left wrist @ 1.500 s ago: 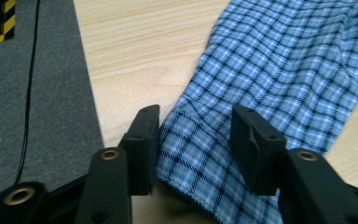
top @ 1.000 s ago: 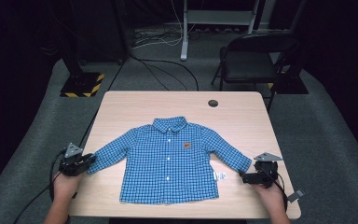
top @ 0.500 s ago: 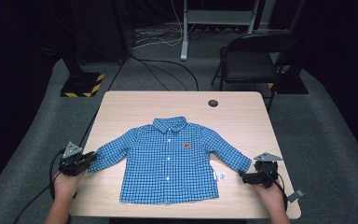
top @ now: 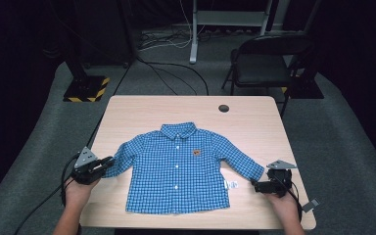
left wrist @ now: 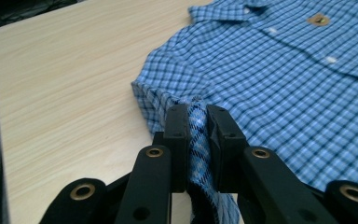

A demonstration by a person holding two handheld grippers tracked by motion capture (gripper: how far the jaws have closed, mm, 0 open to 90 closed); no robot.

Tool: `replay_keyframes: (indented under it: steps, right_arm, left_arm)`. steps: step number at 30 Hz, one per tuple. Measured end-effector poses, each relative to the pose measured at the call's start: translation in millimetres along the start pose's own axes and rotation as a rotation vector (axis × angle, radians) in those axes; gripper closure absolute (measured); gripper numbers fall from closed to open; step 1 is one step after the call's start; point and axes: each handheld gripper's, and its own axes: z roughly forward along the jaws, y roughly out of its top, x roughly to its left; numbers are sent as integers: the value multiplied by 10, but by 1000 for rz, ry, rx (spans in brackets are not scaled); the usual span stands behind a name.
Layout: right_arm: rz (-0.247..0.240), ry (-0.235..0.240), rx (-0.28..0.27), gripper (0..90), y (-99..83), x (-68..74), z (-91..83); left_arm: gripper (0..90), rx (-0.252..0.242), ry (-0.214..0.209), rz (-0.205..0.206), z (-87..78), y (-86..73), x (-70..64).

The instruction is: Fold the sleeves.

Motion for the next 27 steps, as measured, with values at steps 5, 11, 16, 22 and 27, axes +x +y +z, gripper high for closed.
replay_keyframes:
  steps: [5, 11, 16, 22, 27]
  right_arm:
    - [0, 0, 0, 0, 0, 0, 0]
    - [0, 0, 0, 0, 0, 0, 0]
    - [0, 0, 0, 0, 0, 0, 0]
    - [0, 0, 0, 0, 0, 0, 0]
    - [0, 0, 0, 0, 0, 0, 0]
  left_arm:
    - [789, -26, -47, 2, 7, 57, -79]
    - [789, 4, -102, 50, 116, 115, -241]
    - [788, 33, -142, 90, 212, 153, -382]
    - [785, 60, -181, 120, 304, 189, -528]
    - [785, 81, -210, 153, 375, 215, -660]
